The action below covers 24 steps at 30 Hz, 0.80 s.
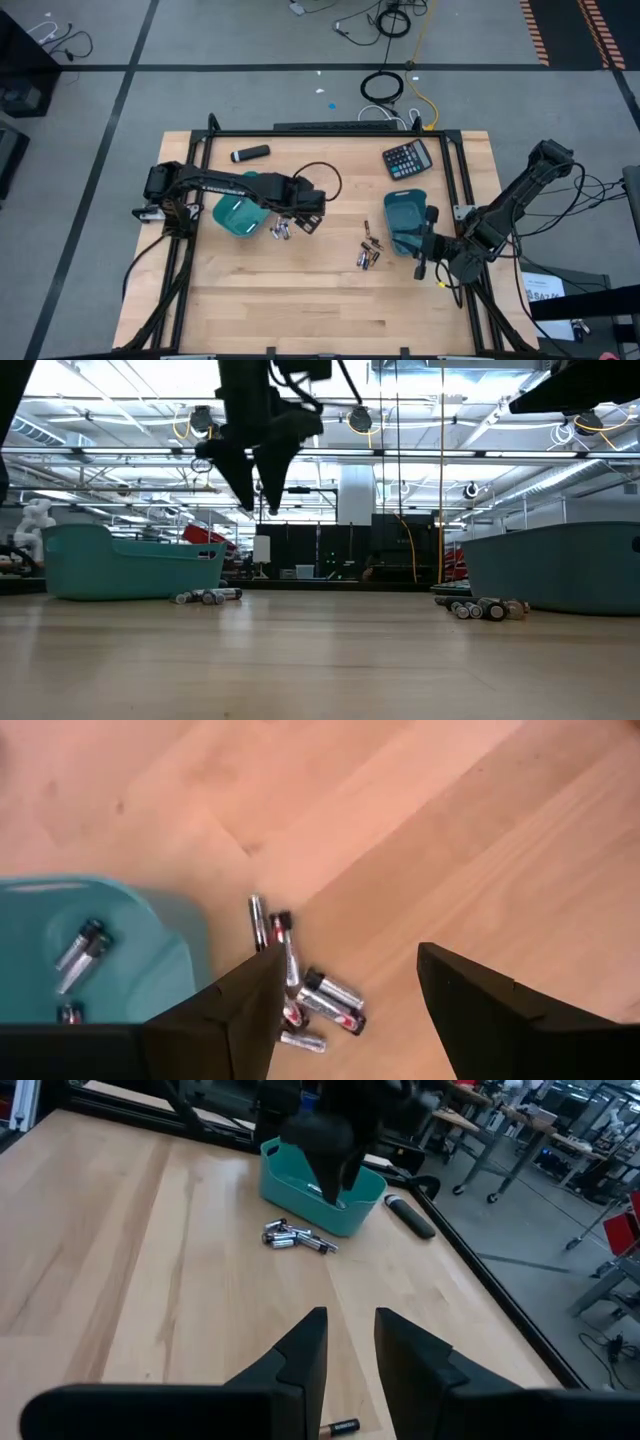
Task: Sort batteries
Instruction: Put the silver battery into the green bin
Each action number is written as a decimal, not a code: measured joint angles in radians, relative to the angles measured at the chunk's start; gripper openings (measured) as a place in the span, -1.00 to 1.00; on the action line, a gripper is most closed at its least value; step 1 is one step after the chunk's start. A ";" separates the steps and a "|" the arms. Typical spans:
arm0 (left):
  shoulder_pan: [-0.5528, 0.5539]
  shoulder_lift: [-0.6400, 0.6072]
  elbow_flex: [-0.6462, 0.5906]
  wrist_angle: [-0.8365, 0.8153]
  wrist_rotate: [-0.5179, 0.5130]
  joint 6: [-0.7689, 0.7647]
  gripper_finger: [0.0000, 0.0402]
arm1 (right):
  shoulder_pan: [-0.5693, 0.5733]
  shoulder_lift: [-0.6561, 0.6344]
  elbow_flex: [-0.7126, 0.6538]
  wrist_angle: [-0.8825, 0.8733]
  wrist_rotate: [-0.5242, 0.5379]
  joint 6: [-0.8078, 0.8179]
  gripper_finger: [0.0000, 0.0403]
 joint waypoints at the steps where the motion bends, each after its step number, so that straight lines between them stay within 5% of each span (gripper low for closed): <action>1: 0.005 0.016 0.002 -0.019 0.018 0.000 0.18 | 0.000 0.000 0.000 0.005 0.000 -0.012 -0.62; 15: 0.022 0.170 0.003 -0.038 0.094 0.082 0.18 | -0.076 0.000 0.000 0.263 -0.135 -0.307 -0.62; 24: 0.046 0.208 0.004 -0.052 0.076 0.109 0.18 | -0.141 0.000 0.000 0.300 -0.233 -0.358 -0.62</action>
